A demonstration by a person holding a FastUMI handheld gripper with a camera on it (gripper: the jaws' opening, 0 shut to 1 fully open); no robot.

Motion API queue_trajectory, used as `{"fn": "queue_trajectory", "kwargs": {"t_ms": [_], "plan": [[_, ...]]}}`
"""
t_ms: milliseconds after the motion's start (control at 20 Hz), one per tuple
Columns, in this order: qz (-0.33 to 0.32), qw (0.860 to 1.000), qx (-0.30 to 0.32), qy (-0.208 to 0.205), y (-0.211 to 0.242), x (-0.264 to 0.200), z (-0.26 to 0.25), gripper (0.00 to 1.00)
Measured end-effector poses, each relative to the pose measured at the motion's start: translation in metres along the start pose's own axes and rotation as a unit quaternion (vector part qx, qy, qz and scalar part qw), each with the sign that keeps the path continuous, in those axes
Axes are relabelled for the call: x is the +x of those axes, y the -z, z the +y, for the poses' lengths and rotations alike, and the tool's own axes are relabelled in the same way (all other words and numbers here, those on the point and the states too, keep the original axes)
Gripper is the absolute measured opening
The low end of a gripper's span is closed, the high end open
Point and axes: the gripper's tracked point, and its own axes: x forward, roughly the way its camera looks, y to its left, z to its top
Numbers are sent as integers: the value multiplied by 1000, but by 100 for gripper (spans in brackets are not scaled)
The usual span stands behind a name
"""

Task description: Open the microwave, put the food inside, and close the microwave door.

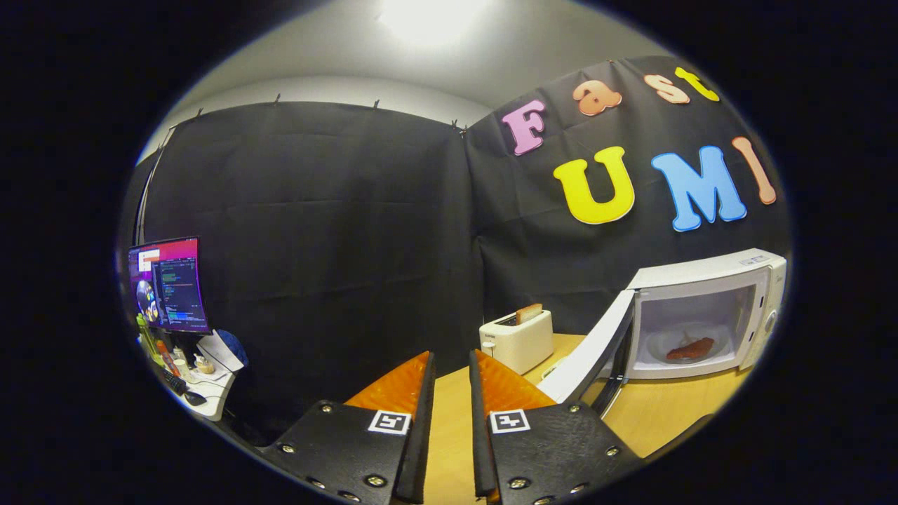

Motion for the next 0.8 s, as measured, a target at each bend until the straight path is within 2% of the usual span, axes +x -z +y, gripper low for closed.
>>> {"fn": "queue_trajectory", "kwargs": {"t_ms": [50,100,150,200,250,400,500,650,800], "plan": [[22,1000,-8,-8,19,7,11,29],[37,999,-21,2,31,10,12,32],[47,998,-32,28,44,18,5,16],[55,997,-37,32,57,21,3,1],[79,995,-45,50,78,30,-4,6],[116,986,-63,100,109,30,-47,1],[119,987,-49,94,115,25,-48,1],[94,983,-84,130,99,2,-70,1],[105,980,-67,155,100,-16,-98,2]]}}
